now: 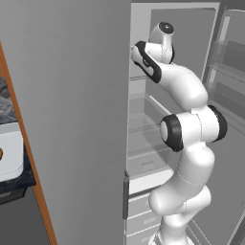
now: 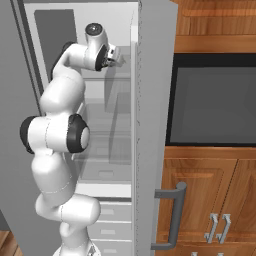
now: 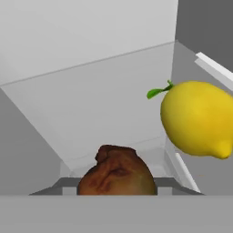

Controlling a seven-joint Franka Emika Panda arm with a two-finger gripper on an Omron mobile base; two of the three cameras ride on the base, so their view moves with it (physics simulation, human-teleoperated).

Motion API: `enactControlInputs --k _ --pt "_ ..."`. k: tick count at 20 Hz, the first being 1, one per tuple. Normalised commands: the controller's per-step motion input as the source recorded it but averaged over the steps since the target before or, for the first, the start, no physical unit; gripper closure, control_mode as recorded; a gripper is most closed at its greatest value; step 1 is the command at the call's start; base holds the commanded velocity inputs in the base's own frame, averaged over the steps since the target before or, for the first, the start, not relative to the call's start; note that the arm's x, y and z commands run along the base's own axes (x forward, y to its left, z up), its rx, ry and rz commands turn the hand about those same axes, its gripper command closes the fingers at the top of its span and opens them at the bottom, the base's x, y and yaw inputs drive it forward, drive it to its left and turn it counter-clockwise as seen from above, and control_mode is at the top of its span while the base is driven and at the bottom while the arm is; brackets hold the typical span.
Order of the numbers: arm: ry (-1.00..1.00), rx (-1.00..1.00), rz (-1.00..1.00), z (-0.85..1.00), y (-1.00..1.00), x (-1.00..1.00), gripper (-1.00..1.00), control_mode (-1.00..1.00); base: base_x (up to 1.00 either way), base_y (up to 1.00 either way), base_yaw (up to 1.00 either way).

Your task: Place one lemon and one chicken drumstick in each tupperware on the nearby counter, to pack two identical lunches.

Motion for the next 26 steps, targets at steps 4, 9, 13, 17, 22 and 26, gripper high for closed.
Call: enactControlInputs --k 4,9,13,17,22,26 --pt "-0.03 0.0 0.0 0.0 0.12 -0.5 1.0 -1.0 0.0 0.0 0.0" --pt "-0.25 0.0 -0.04 0.29 0.17 -1.0 1.0 -1.0 0.0 0.0 0.0" --pt "-0.28 0.0 -0.05 0.05 0.24 -1.0 1.0 -1.0 0.0 0.0 0.0" --pt "-0.11 0.16 -0.09 0.22 0.11 -1.0 1.0 -1.0 0.0 0.0 0.0" --pt "0.09 0.21 -0.14 0.03 0.03 -1.0 1.0 -1.0 0.0 0.0 0.0" --pt "0.24 0.1 -0.14 -0.35 0.02 -1.0 1.0 -1.0 0.0 0.0 0.0"
